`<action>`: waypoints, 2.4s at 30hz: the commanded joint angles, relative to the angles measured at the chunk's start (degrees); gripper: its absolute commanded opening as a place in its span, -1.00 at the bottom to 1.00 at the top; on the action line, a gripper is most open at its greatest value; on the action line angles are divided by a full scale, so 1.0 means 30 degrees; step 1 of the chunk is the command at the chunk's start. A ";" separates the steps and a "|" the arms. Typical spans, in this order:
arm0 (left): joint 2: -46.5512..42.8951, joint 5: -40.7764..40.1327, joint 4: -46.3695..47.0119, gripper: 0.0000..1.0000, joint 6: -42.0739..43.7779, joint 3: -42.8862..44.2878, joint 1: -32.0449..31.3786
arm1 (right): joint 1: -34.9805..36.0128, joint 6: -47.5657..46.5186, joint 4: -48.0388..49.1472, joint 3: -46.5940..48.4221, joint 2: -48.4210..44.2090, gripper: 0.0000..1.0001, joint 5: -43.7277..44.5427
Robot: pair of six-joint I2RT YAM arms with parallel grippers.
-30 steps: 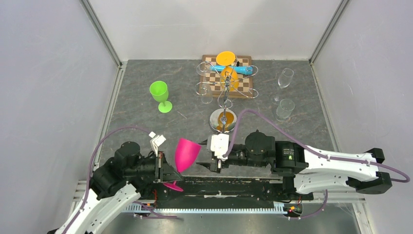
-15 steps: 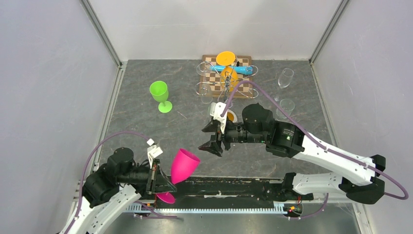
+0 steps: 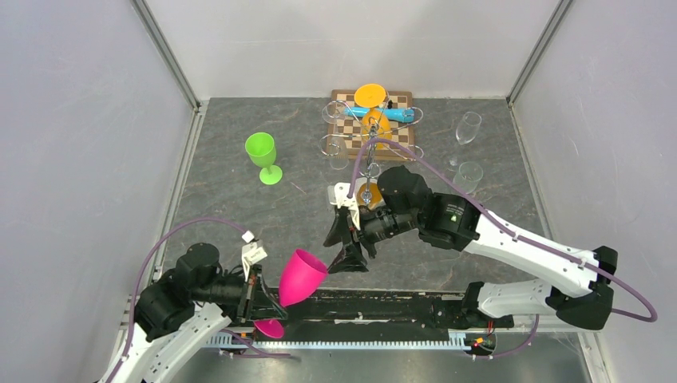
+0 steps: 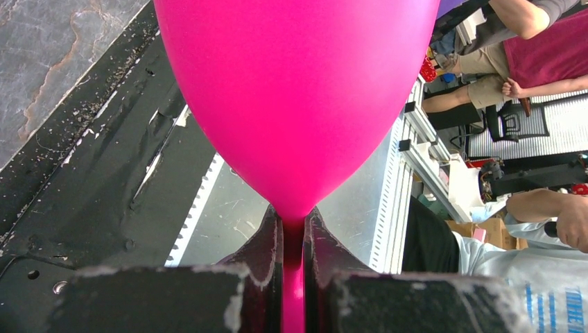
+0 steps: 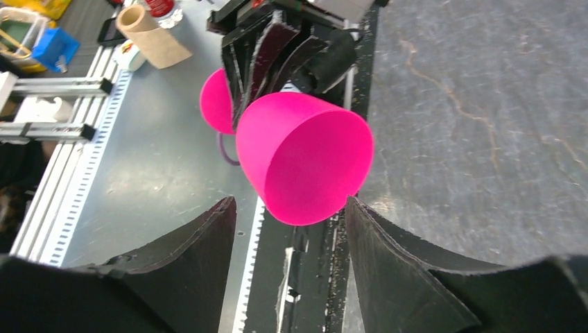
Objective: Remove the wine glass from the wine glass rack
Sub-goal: Place the wine glass at the center of the board.
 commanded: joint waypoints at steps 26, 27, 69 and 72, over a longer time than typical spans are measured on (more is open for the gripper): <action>-0.0066 -0.0009 -0.0220 -0.95 0.1441 0.1116 -0.0073 | 0.1470 0.0251 0.2001 -0.0001 0.2629 -0.31 -0.5230; -0.0069 -0.0038 -0.0217 -0.95 0.1430 0.1120 -0.0088 | 0.1505 0.0284 0.2079 -0.0015 0.2655 -0.38 -0.5230; 0.3437 -0.4844 0.1468 0.55 0.2057 0.3583 -0.0087 | 0.1708 0.2243 -0.5563 -0.1241 -0.4529 -1.00 0.9676; 0.3944 -0.5201 0.2159 0.54 0.1994 0.3770 -0.0088 | 0.1604 0.3156 -0.7275 -0.1244 -0.5063 -1.00 1.2963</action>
